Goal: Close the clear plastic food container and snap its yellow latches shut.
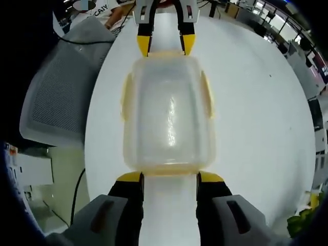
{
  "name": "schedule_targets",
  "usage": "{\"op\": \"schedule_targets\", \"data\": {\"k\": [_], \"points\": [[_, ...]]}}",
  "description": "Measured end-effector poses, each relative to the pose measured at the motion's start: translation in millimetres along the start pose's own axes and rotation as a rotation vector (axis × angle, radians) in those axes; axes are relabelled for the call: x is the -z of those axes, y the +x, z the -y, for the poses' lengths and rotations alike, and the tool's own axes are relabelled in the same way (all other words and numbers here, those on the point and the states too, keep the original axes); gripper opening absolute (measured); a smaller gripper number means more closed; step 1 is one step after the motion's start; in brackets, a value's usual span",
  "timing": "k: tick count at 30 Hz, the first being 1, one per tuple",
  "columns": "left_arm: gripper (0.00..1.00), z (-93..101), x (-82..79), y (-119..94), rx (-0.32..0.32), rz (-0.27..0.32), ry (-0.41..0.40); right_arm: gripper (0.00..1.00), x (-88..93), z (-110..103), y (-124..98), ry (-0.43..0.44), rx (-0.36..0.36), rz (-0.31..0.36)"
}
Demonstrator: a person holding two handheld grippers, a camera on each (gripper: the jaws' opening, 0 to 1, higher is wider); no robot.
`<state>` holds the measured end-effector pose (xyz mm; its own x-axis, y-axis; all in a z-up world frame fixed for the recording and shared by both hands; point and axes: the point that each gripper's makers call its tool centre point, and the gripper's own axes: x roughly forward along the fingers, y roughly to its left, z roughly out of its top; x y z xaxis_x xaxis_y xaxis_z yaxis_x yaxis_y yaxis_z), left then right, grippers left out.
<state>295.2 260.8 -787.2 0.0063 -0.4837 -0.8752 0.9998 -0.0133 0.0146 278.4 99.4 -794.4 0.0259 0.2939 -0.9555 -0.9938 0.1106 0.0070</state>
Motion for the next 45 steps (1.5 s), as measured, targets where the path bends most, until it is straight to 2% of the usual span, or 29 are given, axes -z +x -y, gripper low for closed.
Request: {"op": "schedule_targets", "data": {"k": [5, 11, 15, 17, 18, 20, 26, 28, 30, 31, 32, 35, 38, 40, 41, 45], "points": [[0.34, -1.1, 0.3, 0, 0.000, -0.011, 0.002, 0.37, -0.1, 0, -1, 0.012, -0.001, 0.022], [0.34, 1.0, 2.4, 1, -0.009, -0.032, 0.003, 0.37, -1.8, -1, -1, 0.012, -0.001, 0.016], [0.35, 0.1, 2.9, 1, -0.017, -0.024, -0.014, 0.37, -0.7, 1, -3, 0.005, 0.010, 0.023], [0.37, 0.1, 3.3, 1, -0.017, -0.021, -0.027, 0.36, 0.0, 1, -4, 0.041, 0.001, 0.030], [0.38, -0.2, 2.3, -1, -0.022, -0.008, -0.030, 0.31, 1.0, -1, -5, 0.045, -0.011, 0.030], [0.40, -1.4, 0.4, -3, -0.023, 0.015, -0.057, 0.27, 0.8, -1, -5, 0.046, -0.003, 0.036], [0.42, 0.1, 10.2, -8, -0.020, 0.029, -0.129, 0.31, 2.7, 2, -10, 0.141, 0.002, 0.083], [0.42, 2.8, 14.2, -9, -0.017, 0.057, -0.208, 0.32, 3.5, 3, -13, 0.188, 0.008, 0.110], [0.42, 6.3, 13.4, -12, -0.011, 0.096, -0.313, 0.34, 0.5, -2, -17, 0.246, -0.020, 0.155], [0.41, 7.1, 10.5, -15, -0.013, 0.116, -0.348, 0.35, -0.2, 0, -18, 0.271, -0.013, 0.170], [0.41, 6.6, 1.5, -18, -0.021, 0.173, -0.372, 0.34, -0.4, 1, -20, 0.272, -0.006, 0.185], [0.40, 7.3, -1.9, -22, -0.029, 0.211, -0.493, 0.34, -4.3, 2, -24, 0.339, 0.003, 0.225], [0.37, 5.3, -3.7, -21, -0.014, 0.272, -0.697, 0.33, -8.3, 4, -26, 0.429, 0.022, 0.262], [0.35, 1.6, -4.9, -21, -0.018, 0.317, -0.805, 0.31, -14.7, -2, -26, 0.485, -0.014, 0.295], [0.35, -0.5, -3.4, -21, -0.033, 0.322, -0.844, 0.30, -16.0, -2, -25, 0.512, -0.015, 0.306], [0.35, -2.9, 2.6, -18, -0.065, 0.313, -0.907, 0.33, -16.7, 1, -19, 0.616, 0.009, 0.345]]}}
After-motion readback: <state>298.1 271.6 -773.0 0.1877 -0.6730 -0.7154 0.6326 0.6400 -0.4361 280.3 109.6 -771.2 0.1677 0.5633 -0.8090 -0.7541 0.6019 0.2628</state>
